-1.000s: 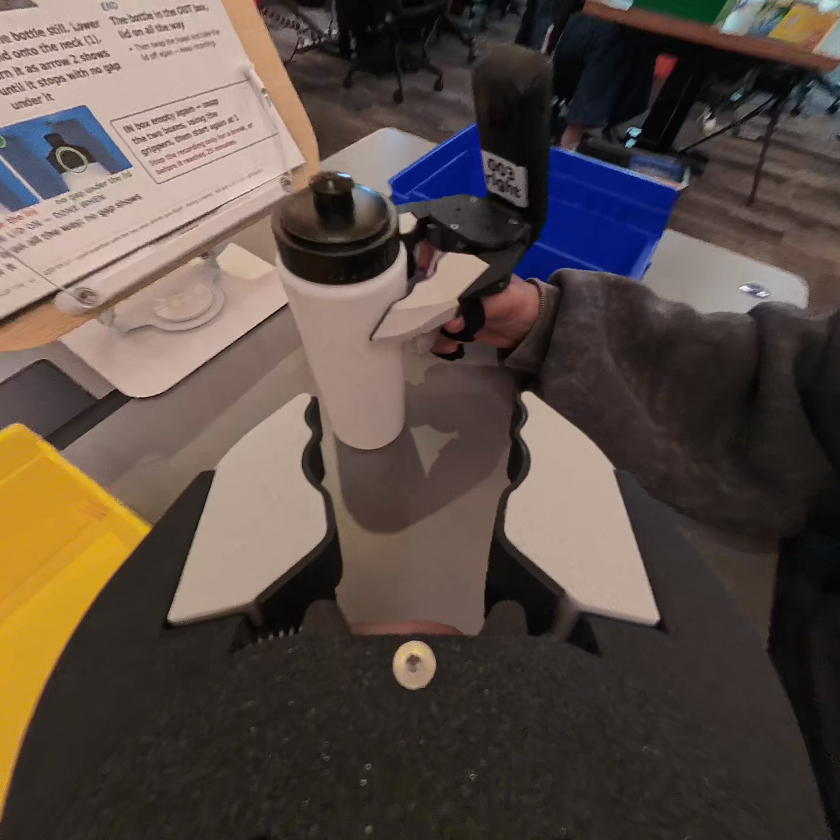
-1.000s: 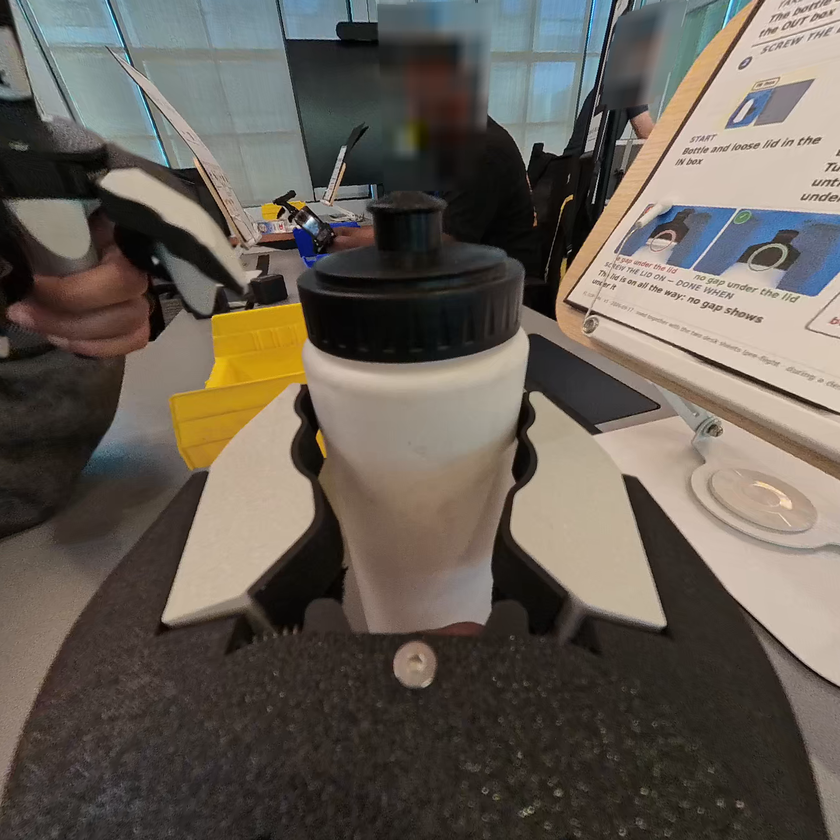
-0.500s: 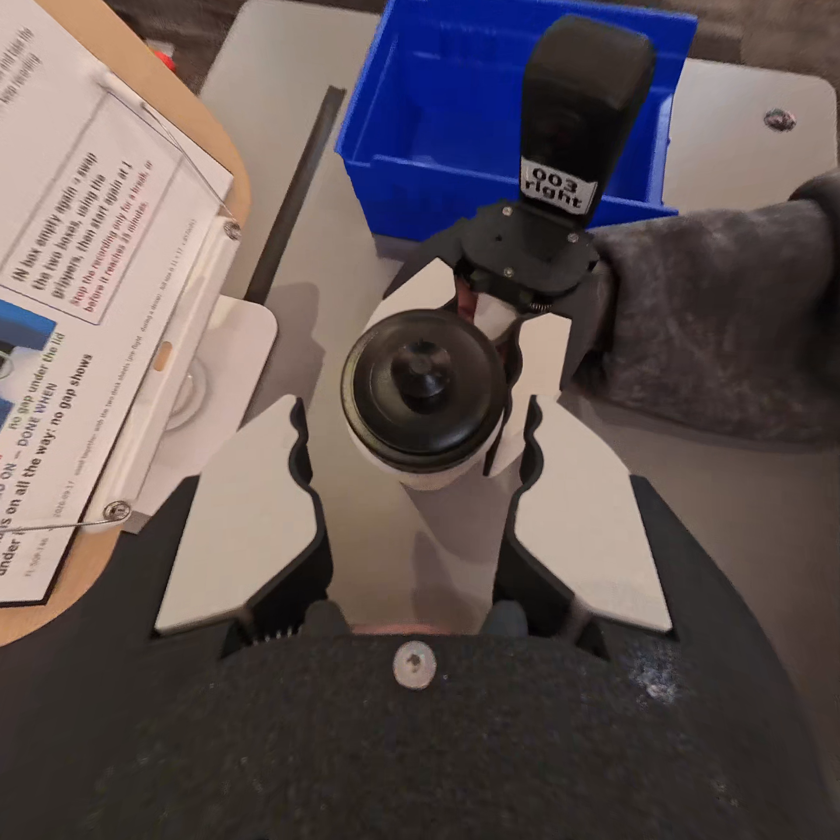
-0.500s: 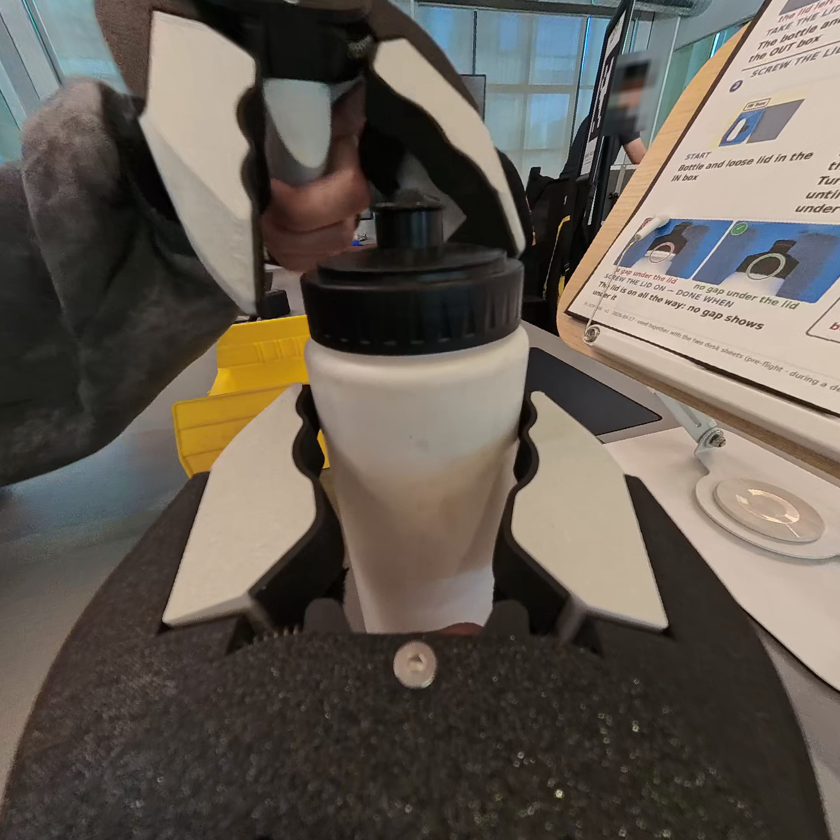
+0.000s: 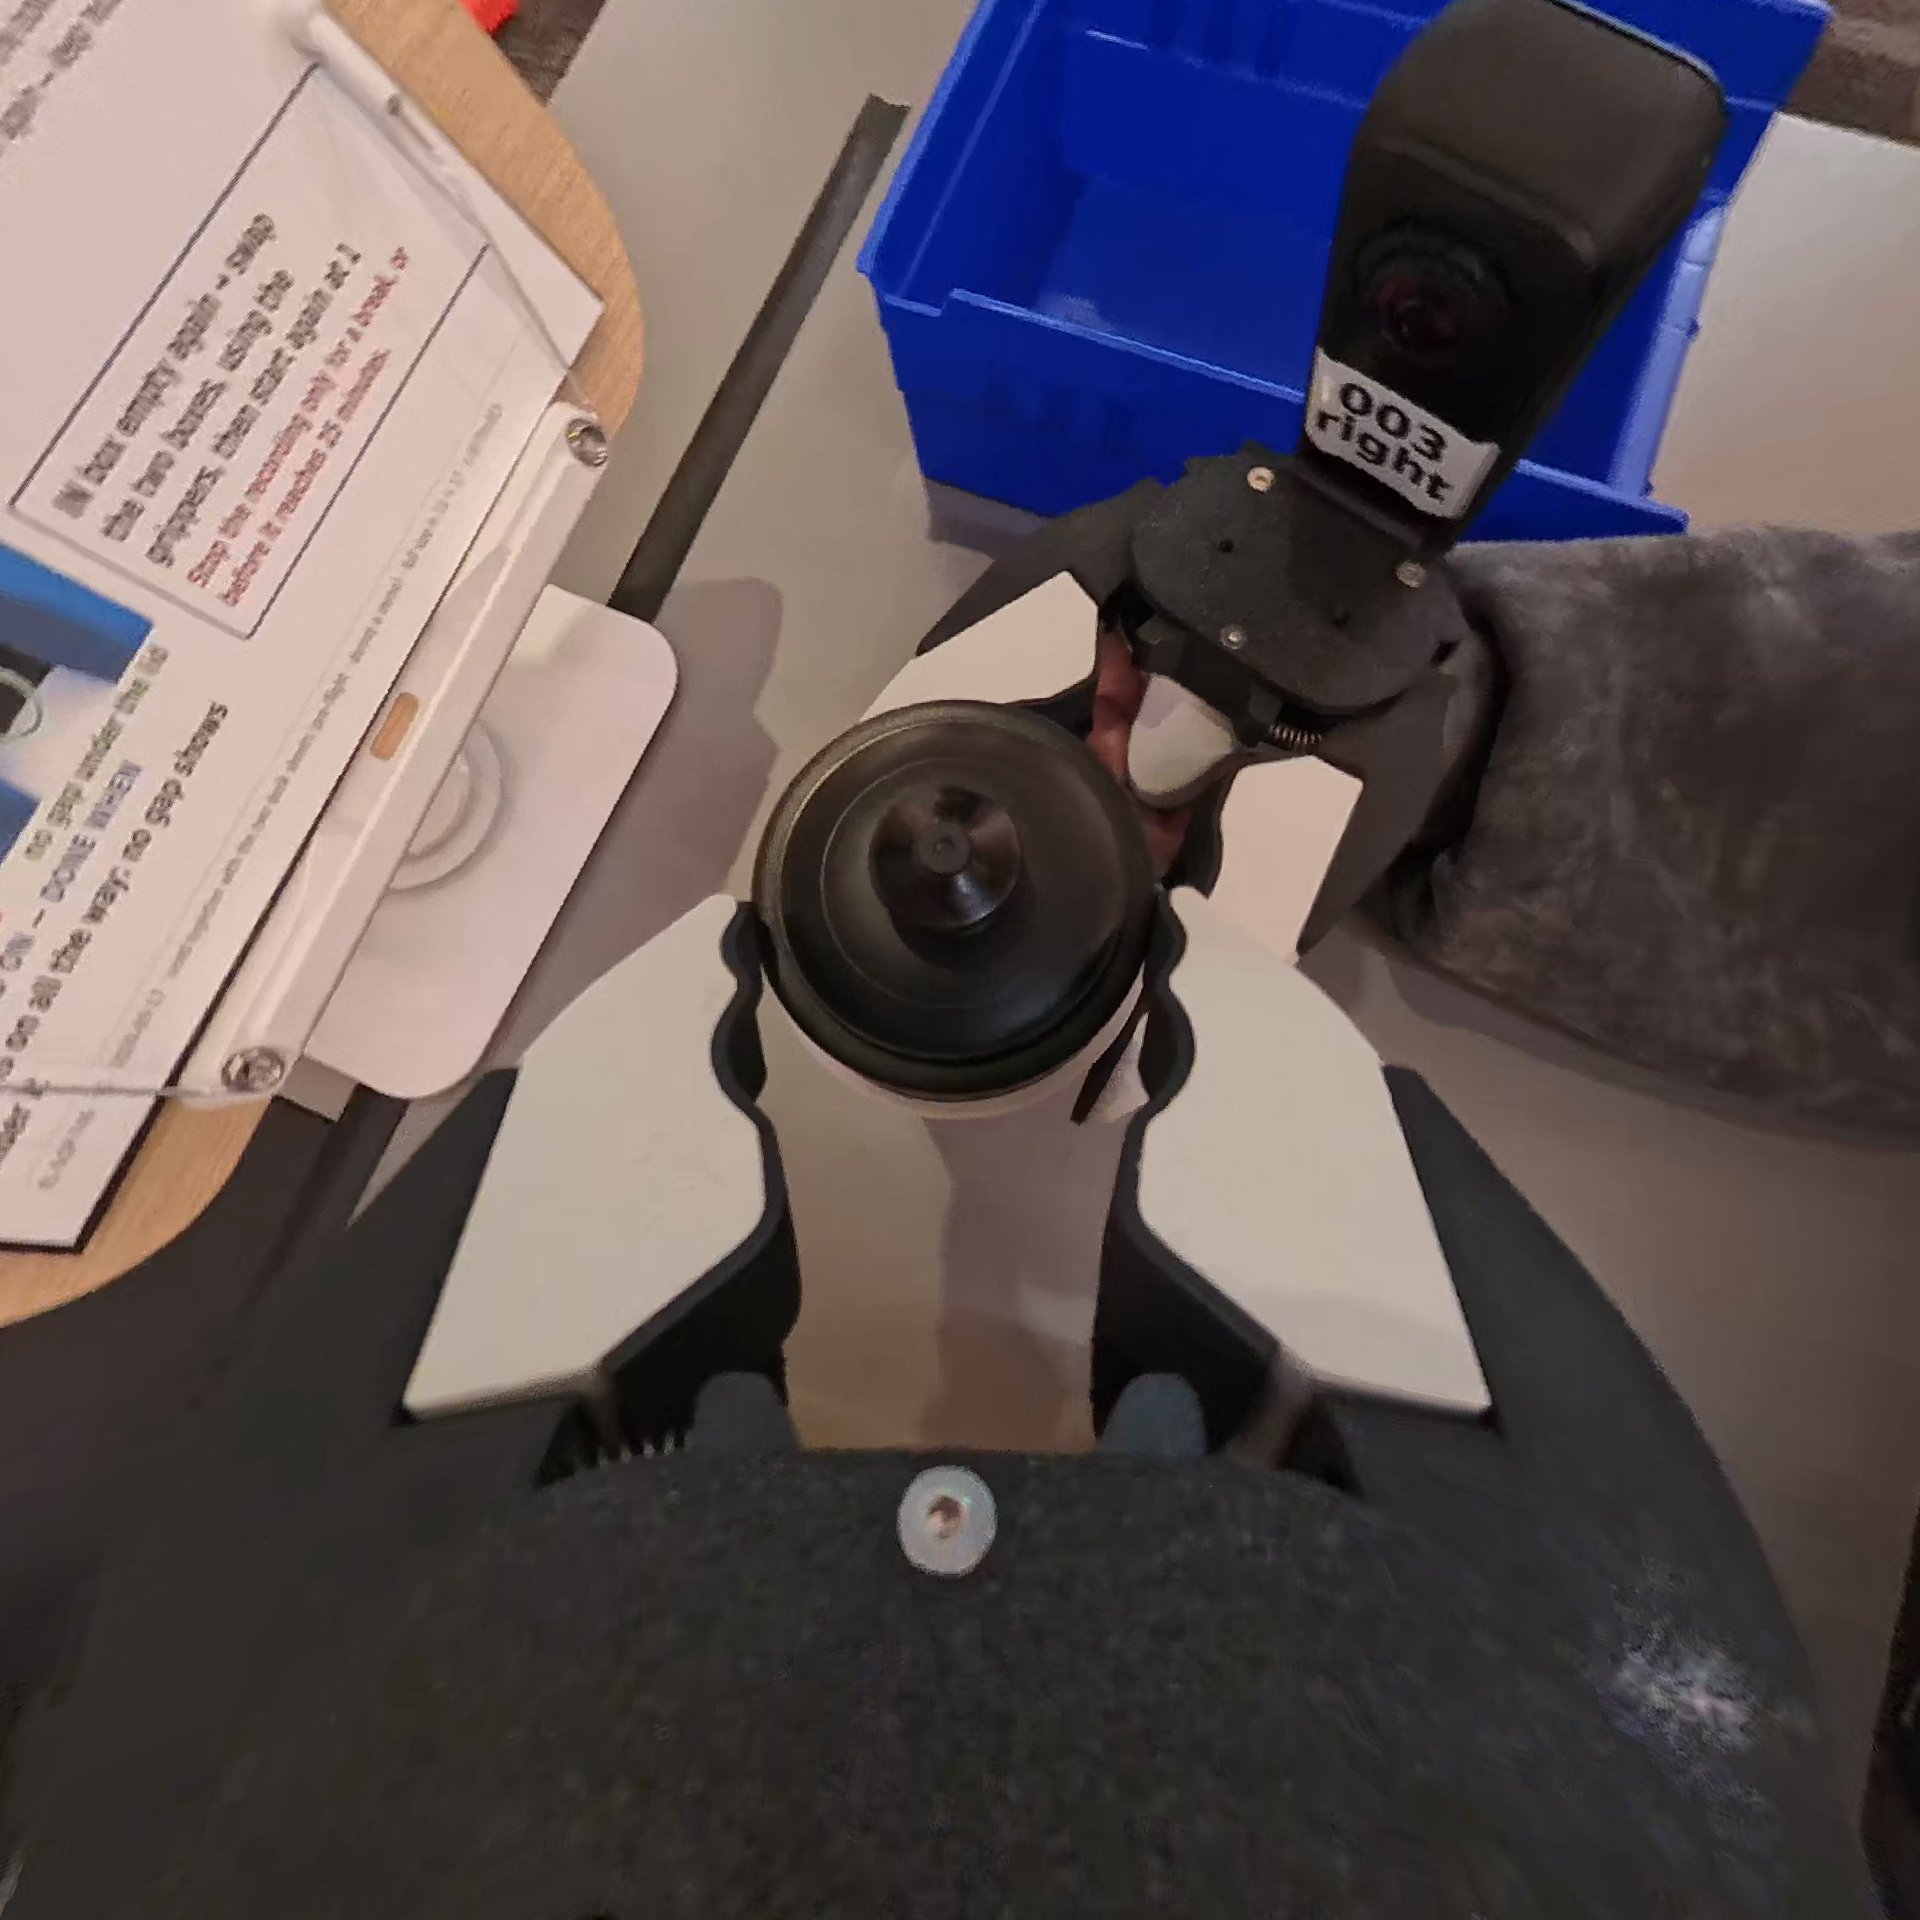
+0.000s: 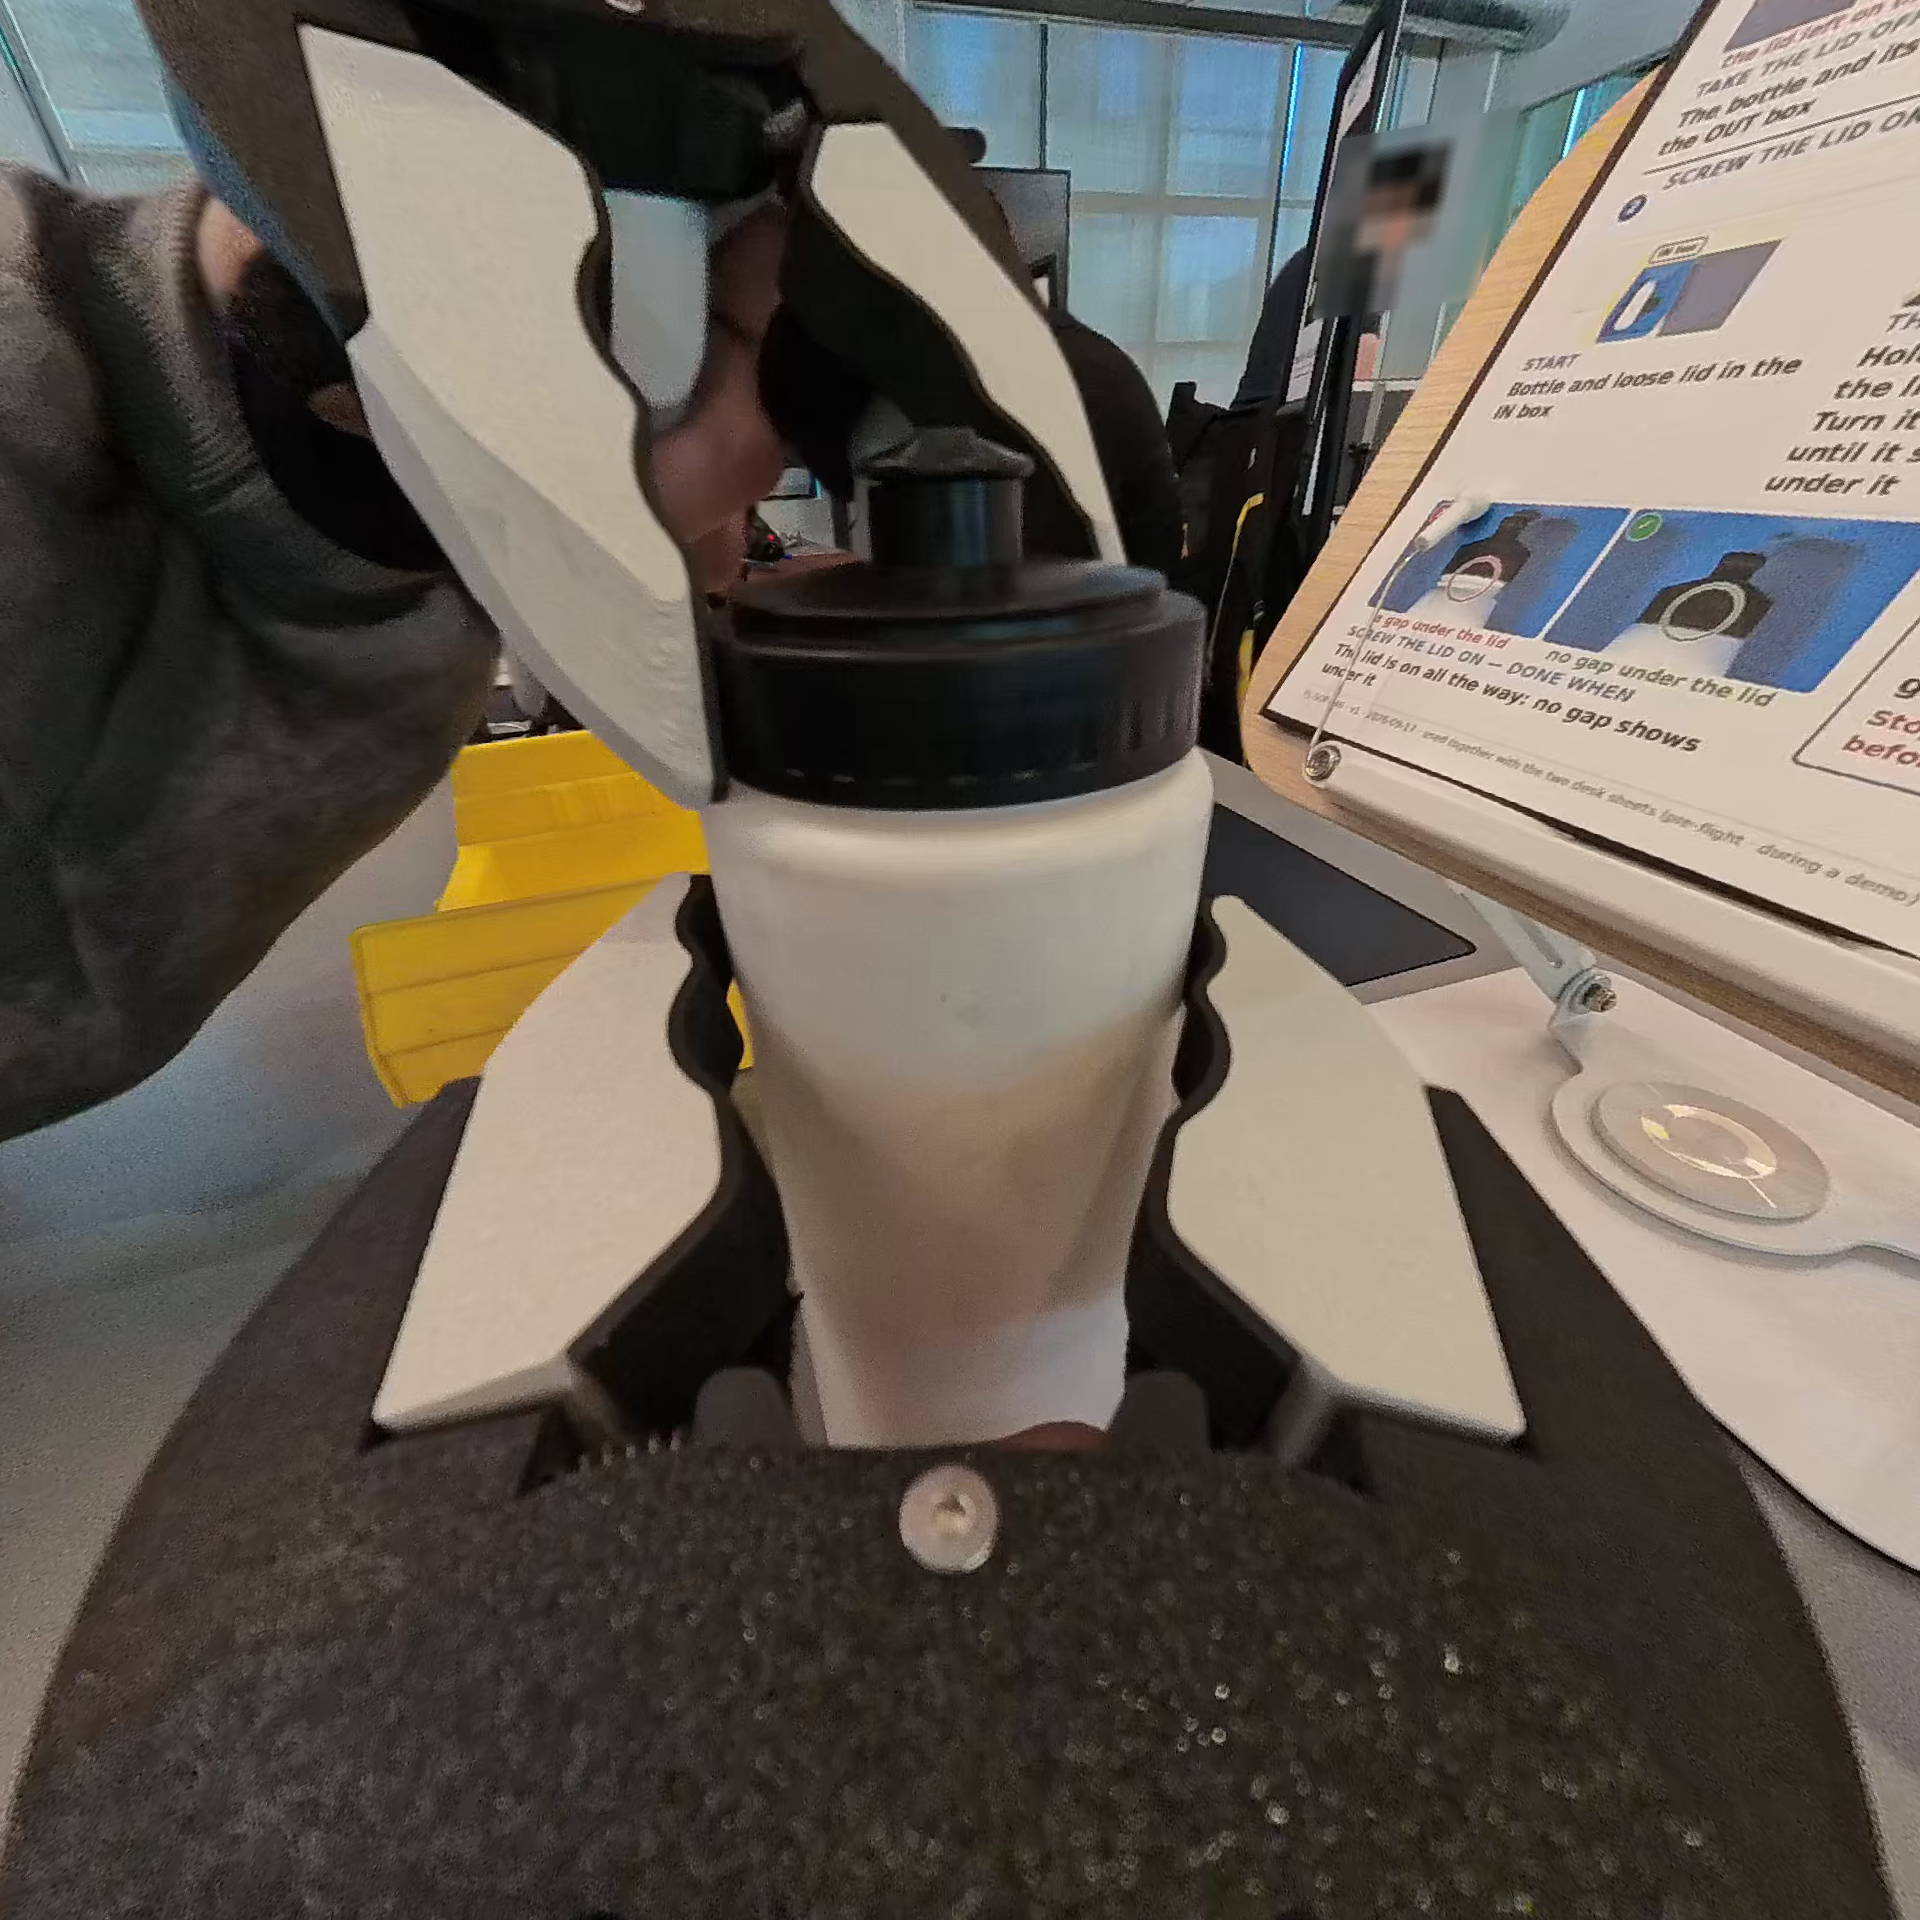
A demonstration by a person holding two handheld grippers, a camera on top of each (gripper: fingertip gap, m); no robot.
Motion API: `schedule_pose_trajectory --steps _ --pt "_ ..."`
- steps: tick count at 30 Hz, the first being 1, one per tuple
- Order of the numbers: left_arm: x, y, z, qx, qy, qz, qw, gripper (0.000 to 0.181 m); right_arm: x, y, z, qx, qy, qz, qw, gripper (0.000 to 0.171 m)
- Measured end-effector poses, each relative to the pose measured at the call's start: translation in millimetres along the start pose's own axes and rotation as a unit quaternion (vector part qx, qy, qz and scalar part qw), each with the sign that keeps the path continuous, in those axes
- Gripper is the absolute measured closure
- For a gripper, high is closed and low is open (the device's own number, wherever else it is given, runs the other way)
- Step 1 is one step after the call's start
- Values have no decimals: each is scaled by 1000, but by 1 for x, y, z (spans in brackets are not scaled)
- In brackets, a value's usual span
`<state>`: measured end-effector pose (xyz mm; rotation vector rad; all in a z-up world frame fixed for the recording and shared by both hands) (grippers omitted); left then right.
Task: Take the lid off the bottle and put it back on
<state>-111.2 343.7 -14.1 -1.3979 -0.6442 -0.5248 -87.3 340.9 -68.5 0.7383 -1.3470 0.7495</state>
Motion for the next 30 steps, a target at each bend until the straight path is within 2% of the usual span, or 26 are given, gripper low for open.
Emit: schedule_pose_trajectory --steps 6,9,11,15,17,22,25,26,30 --pt "1 1 -5 110 -121 -8 986 110 0 0 0 -2 0 -3 1000 87" --pt "2 1 -9 140 -137 -3 981 110 0 -1 1 7 -3 -3 1000 87" --pt "2 1 -11 101 -105 -14 989 101 0 -1 0 8 3 -2 1000 87" --pt "3 -15 3 30 -46 -96 994 94 0 -1 1 9 3 -6 1000 87" --pt "-4 -18 3 -43 -44 -121 991 93 0 -1 1 9 3 -7 1000 87" --pt "-13 -11 6 -115 -28 -160 980 93 0 -1 1 9 4 -9 1000 87" --pt "-15 -2 4 -114 -10 -154 981 99 0 -1 1 9 4 -9 1000 87" --pt "-15 0 3 -109 -4 -155 982 111 0 -1 1 9 3 -9 1000 87" --pt "-16 1 1 -72 -16 -163 984 112 0 -1 1 12 4 -10 1000 87"
Point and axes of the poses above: each gripper's, where its closed fingertips meet, y out along the fingers, x out of its top, z = x × y across the jaws, the point moved 3 cm from there along -y, back along the fingers, and after that the axes turned 2 degrees about y, right-handed, at the moved point
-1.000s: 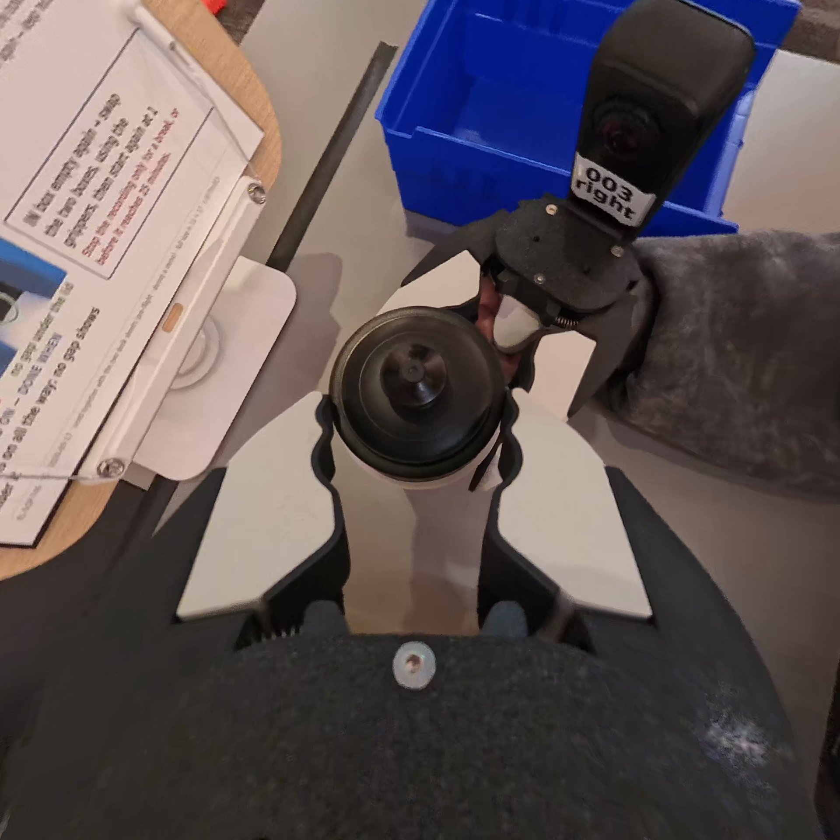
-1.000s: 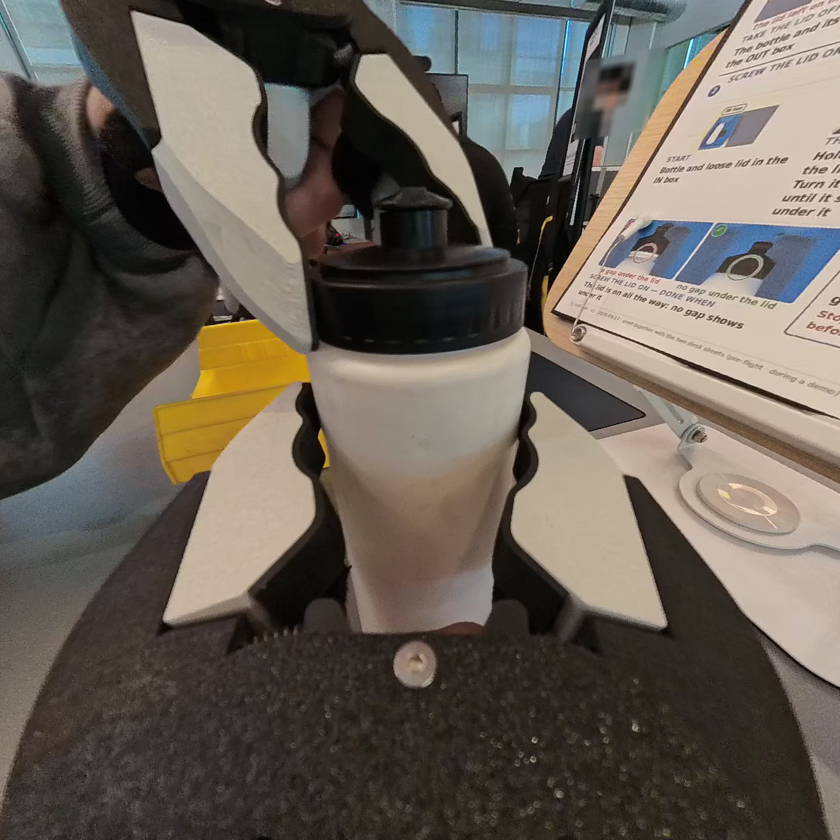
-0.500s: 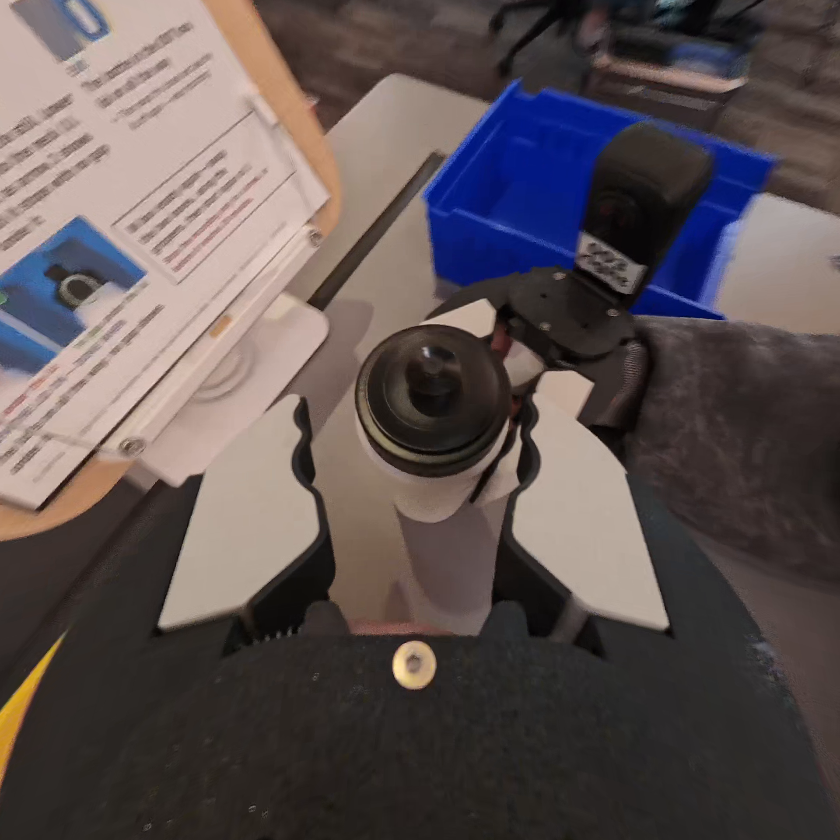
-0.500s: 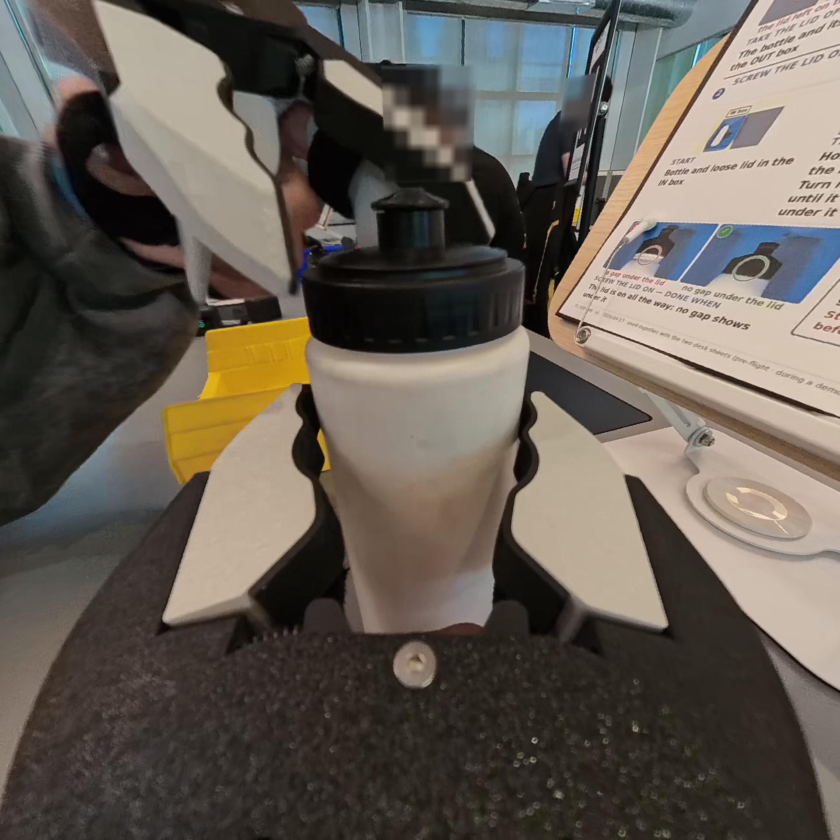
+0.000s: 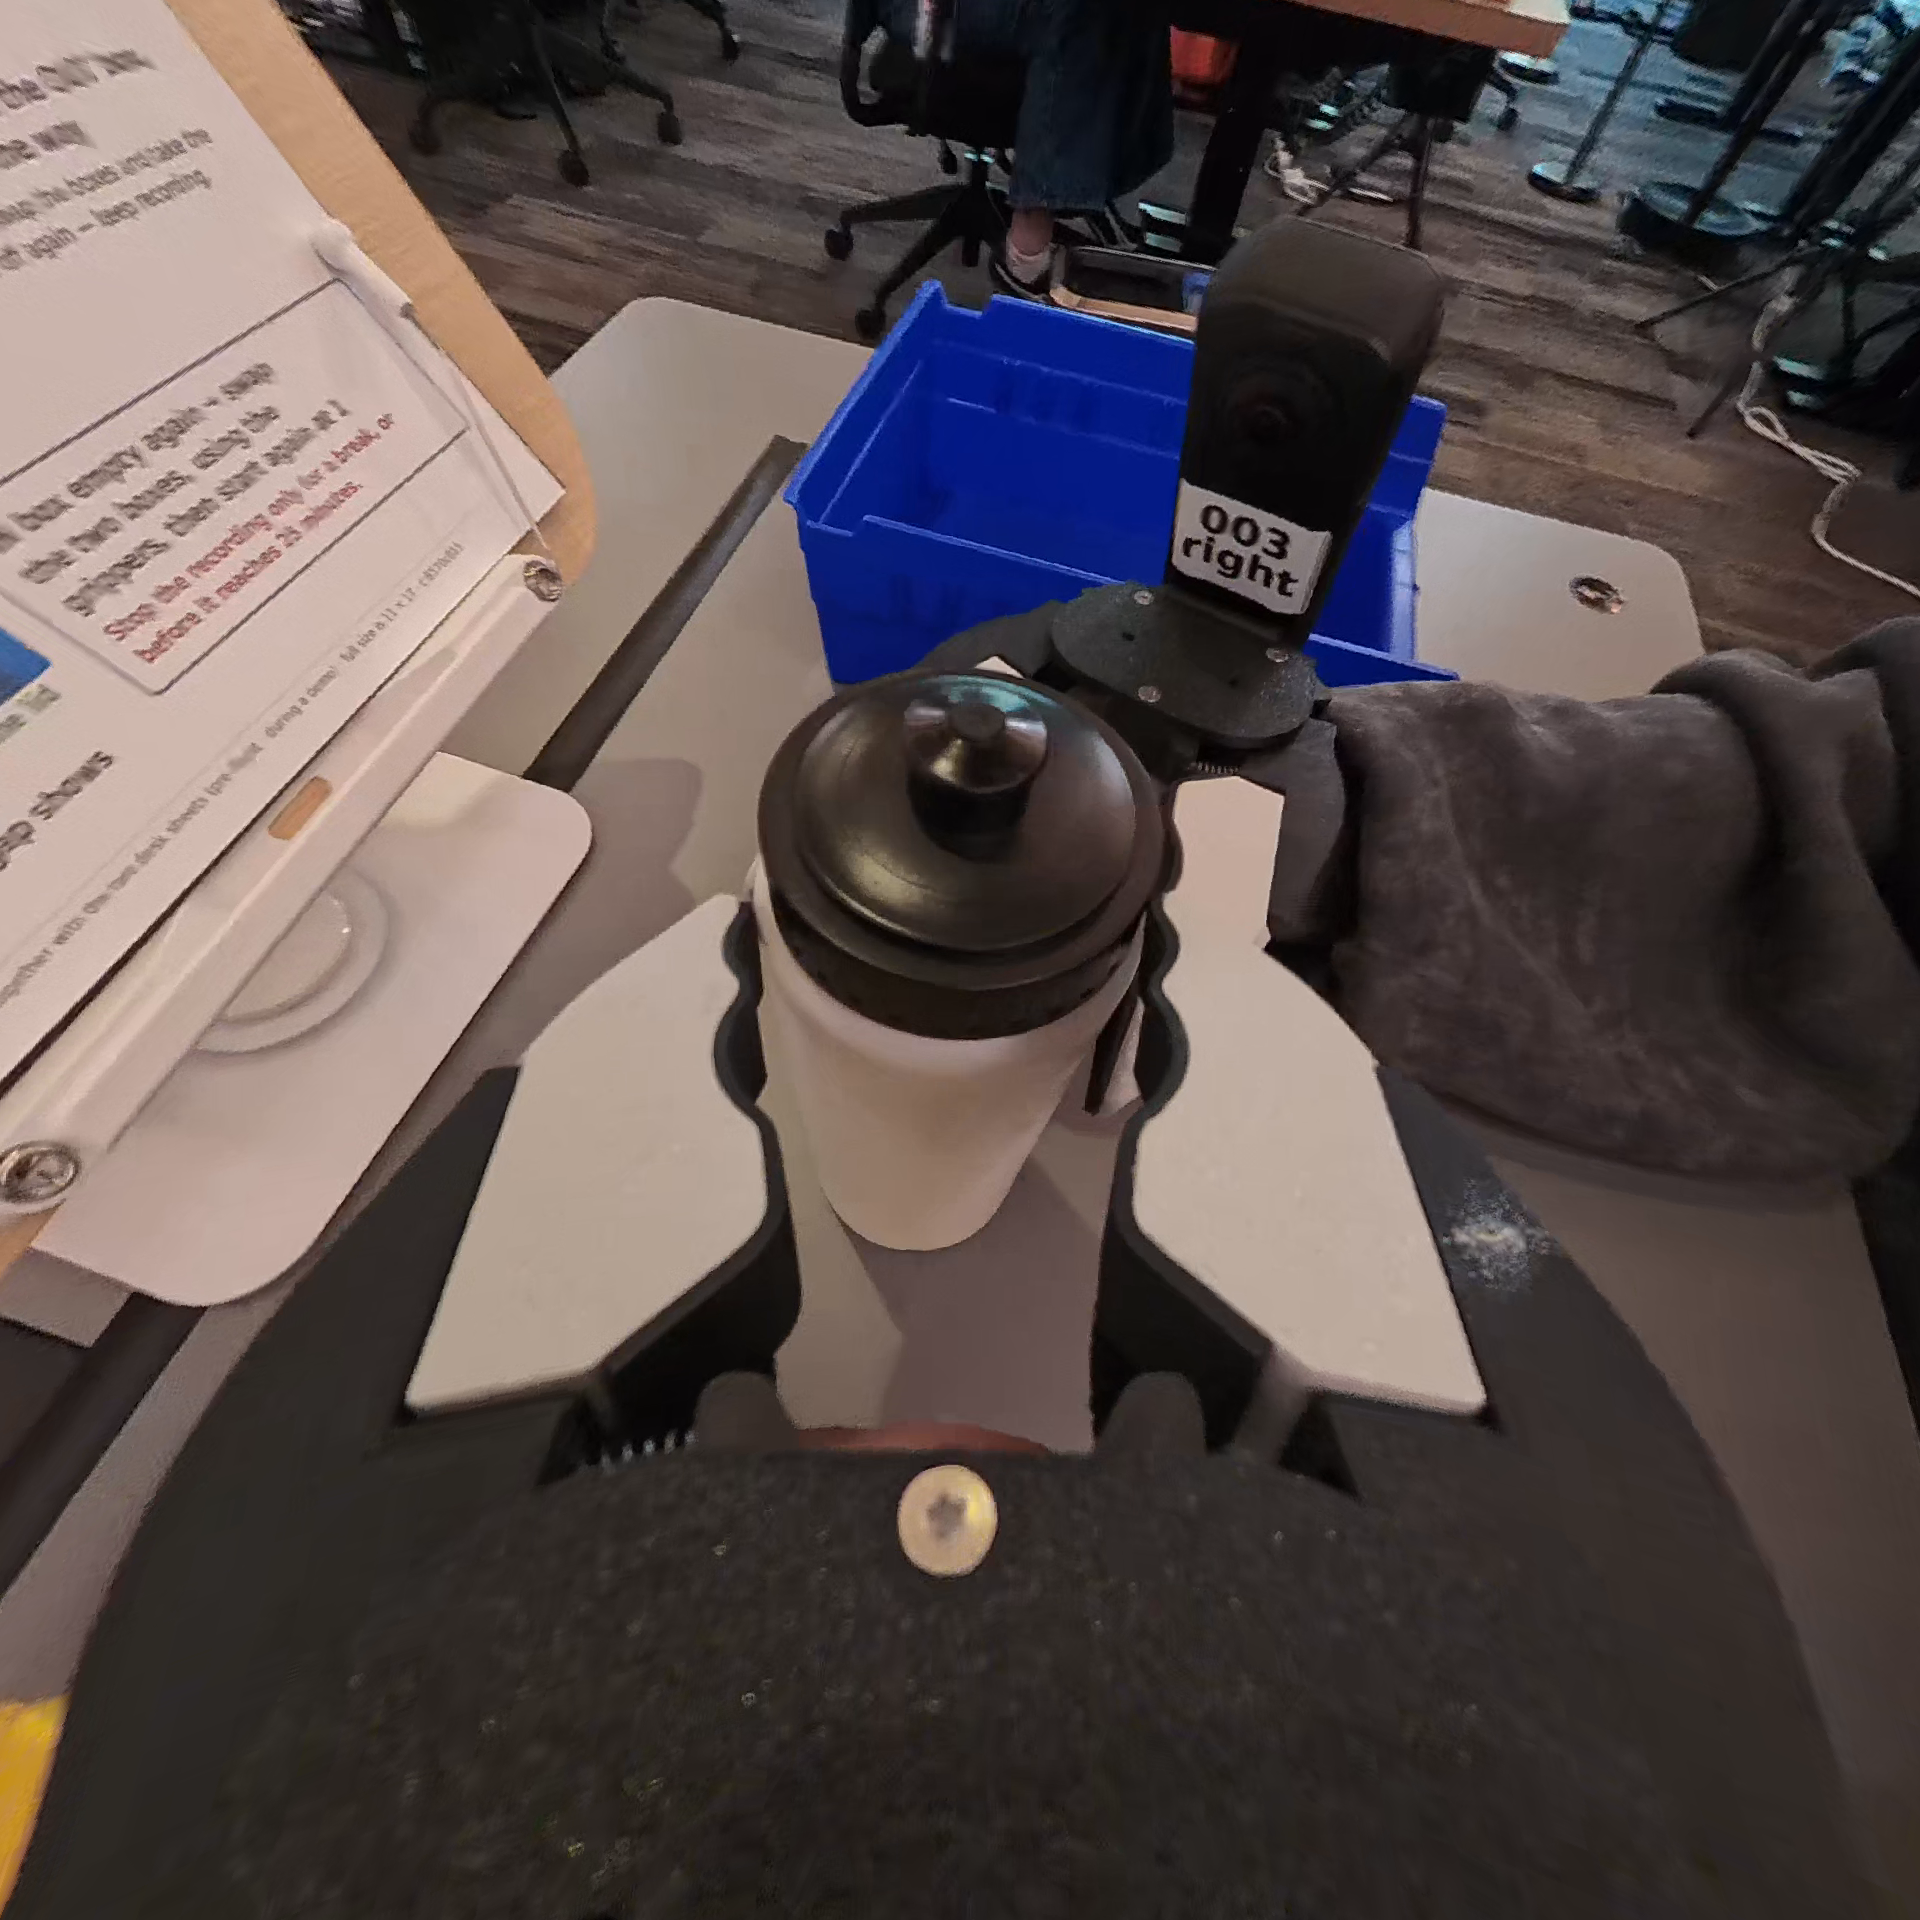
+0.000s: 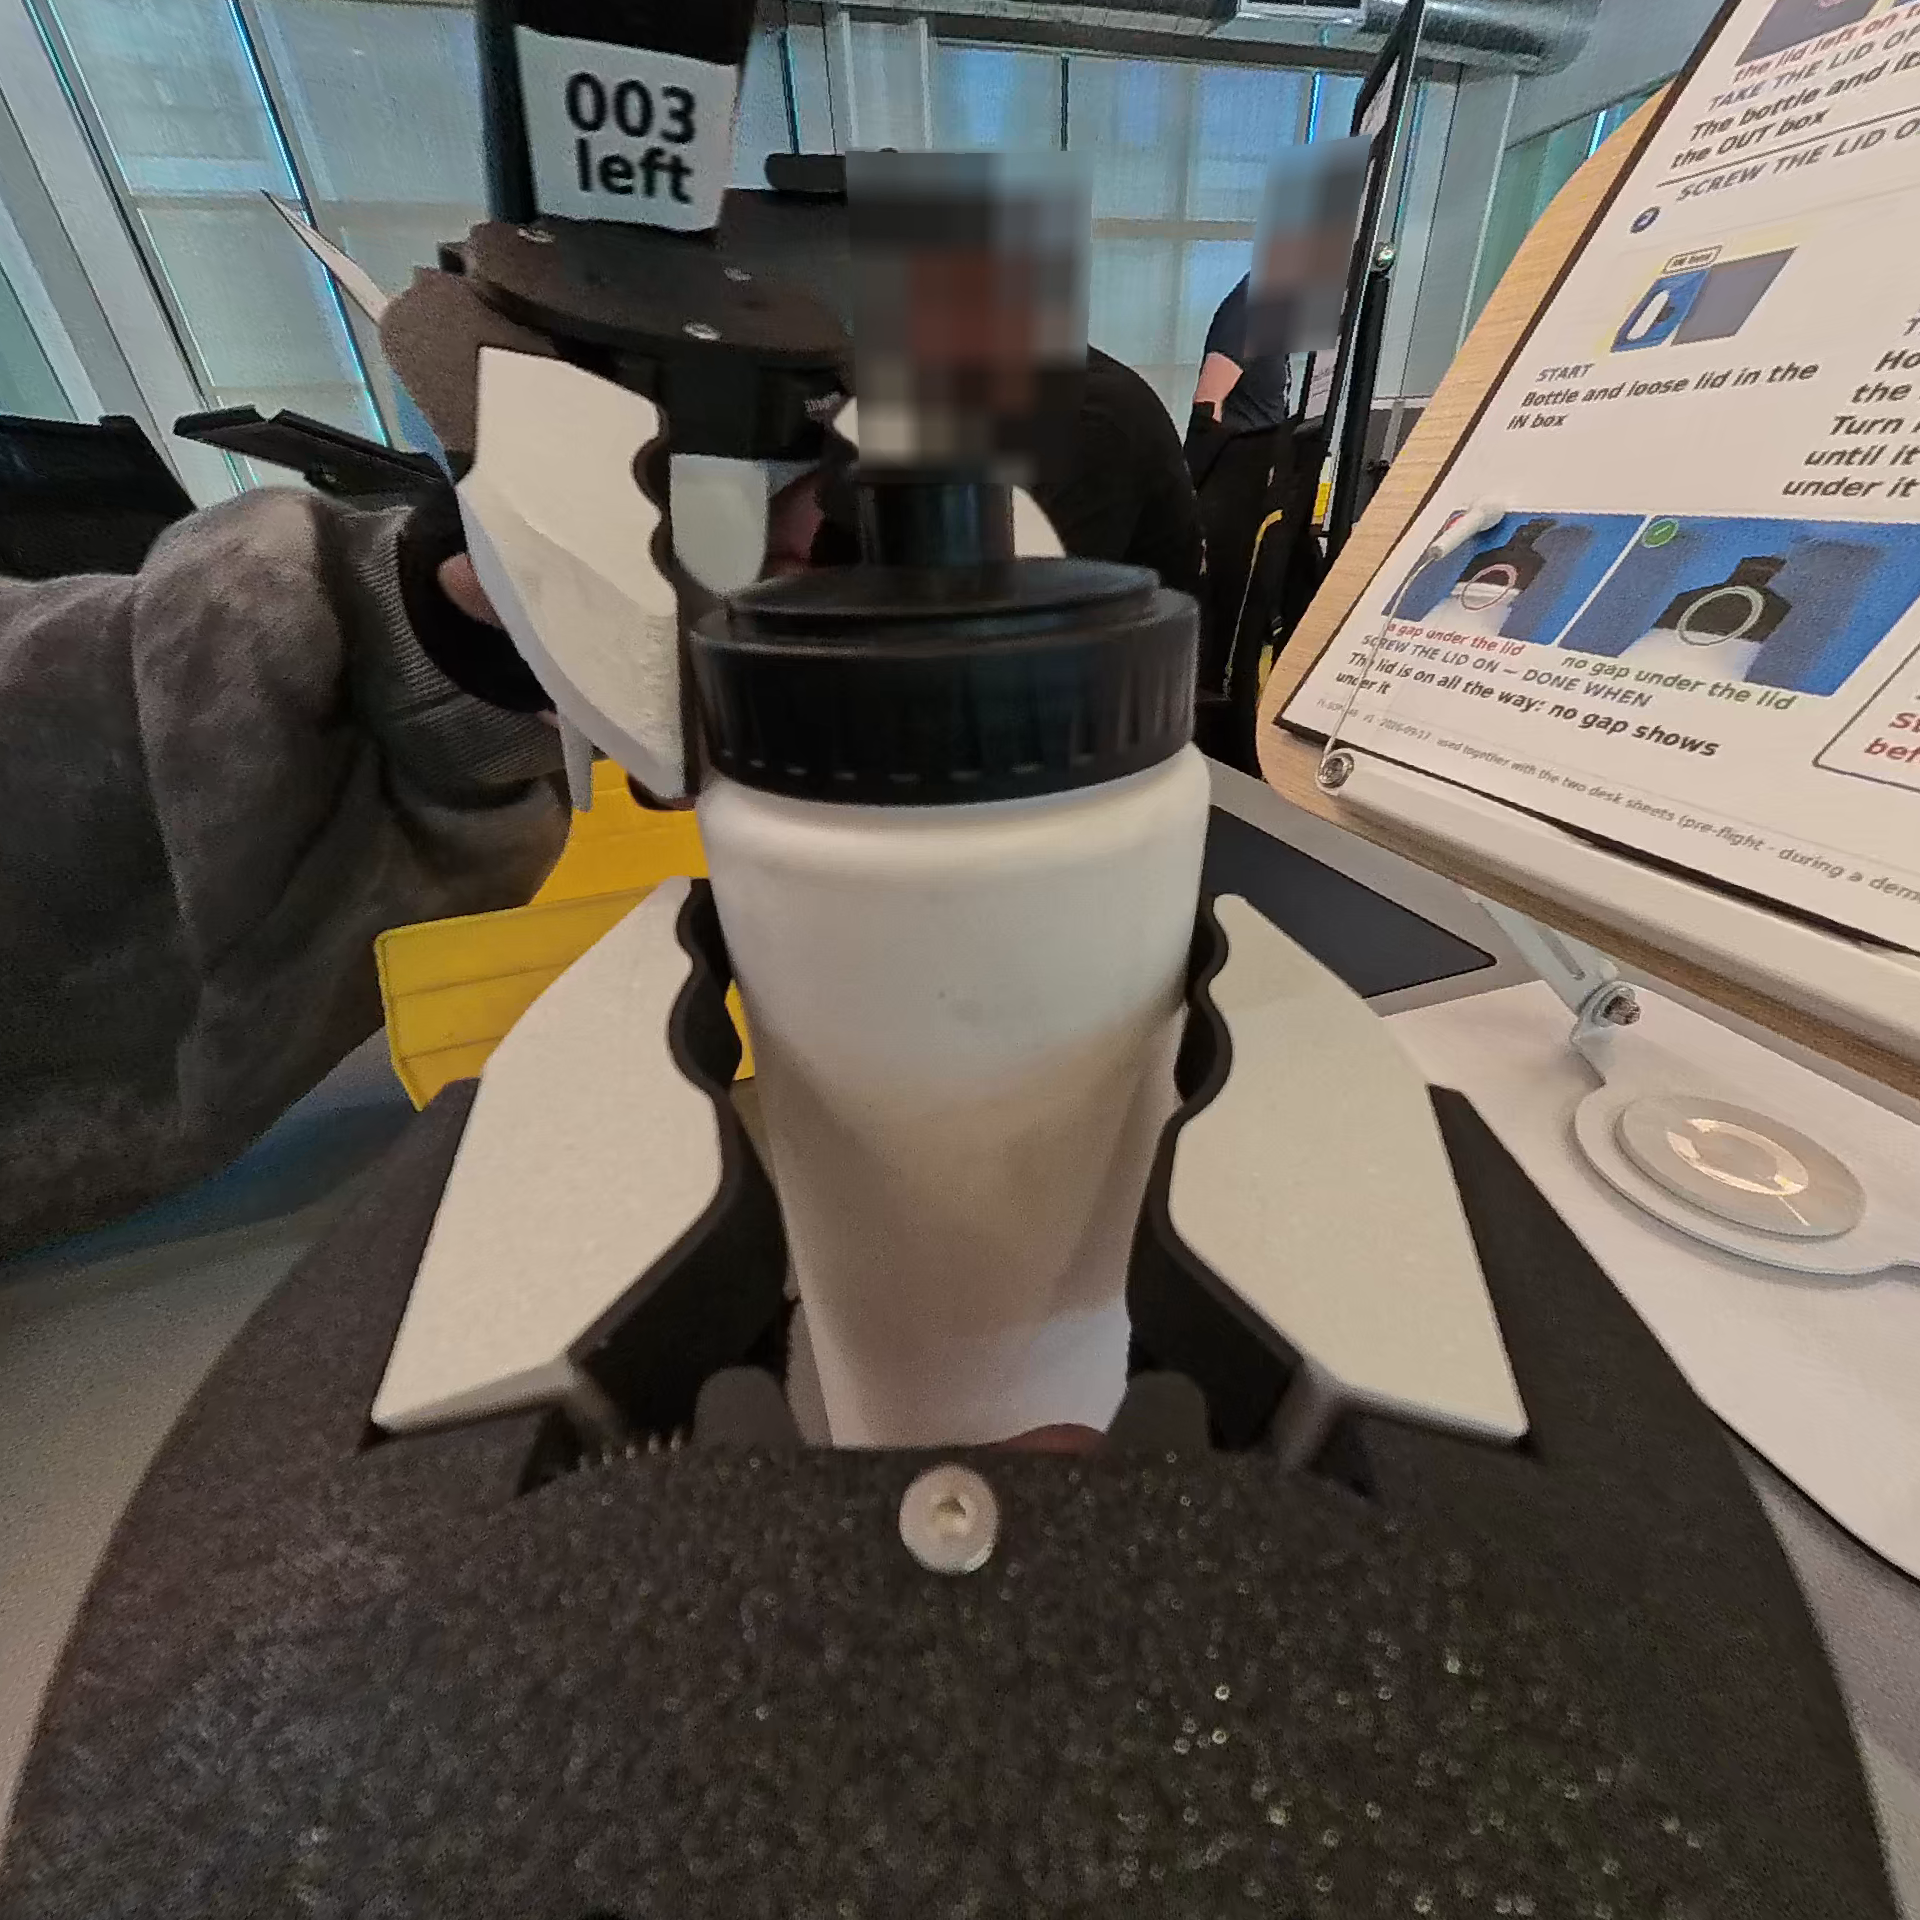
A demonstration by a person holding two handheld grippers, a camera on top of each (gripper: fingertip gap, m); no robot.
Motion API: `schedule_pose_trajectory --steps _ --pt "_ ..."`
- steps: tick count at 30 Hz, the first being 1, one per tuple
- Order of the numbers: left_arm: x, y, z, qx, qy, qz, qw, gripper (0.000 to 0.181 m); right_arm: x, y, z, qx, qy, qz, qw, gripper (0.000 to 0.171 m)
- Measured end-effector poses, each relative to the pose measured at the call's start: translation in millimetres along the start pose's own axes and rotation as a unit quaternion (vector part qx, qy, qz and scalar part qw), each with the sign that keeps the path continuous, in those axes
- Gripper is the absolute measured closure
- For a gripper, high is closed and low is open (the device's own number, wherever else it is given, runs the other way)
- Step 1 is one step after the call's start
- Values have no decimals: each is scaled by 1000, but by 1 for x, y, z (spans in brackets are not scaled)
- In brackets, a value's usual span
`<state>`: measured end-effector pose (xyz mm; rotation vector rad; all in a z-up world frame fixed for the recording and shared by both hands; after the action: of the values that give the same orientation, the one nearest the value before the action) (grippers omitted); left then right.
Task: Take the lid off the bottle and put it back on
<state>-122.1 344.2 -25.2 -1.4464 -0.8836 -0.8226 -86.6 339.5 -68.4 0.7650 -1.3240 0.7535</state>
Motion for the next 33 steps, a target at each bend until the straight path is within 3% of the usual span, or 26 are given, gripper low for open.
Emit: schedule_pose_trajectory --steps 9,12,14,17,19,27,29,33 --pt "-4 -5 -14 192 -80 -68 976 121 0 -1 -1 -5 2 -3 1000 87" --pt "-3 -5 -19 225 -68 -63 970 124 1 -2 -2 -3 2 -4 1000 87" --pt "-3 -9 -20 211 -36 -52 976 129 0 -1 -1 -2 0 -3 1000 87" --pt "0 -11 -25 104 -48 -58 992 100 0 0 0 -5 -2 0 1000 87" --pt "9 -19 -16 89 -50 -75 992 98 0 0 0 -3 -2 0 1000 87" --pt "16 -2 -7 15 17 -3 1000 100 0 0 0 -3 -1 -1 1000 87" --pt "15 3 -1 25 26 8 999 112 0 0 0 -3 -1 -1 1000 87" --pt "15 4 -2 42 12 -8 999 112 0 0 -1 -5 2 -1 1000 87"
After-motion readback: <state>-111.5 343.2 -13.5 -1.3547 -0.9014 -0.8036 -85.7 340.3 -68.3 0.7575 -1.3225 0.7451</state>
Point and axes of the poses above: each gripper's, where its closed fingertips meet, y out along the fingers, x out of its top, z = x × y across the jaws, the point moved 3 cm from there along -y, back along the fingers, and after that the axes turned 2 degrees about y, right-handed, at the moved point
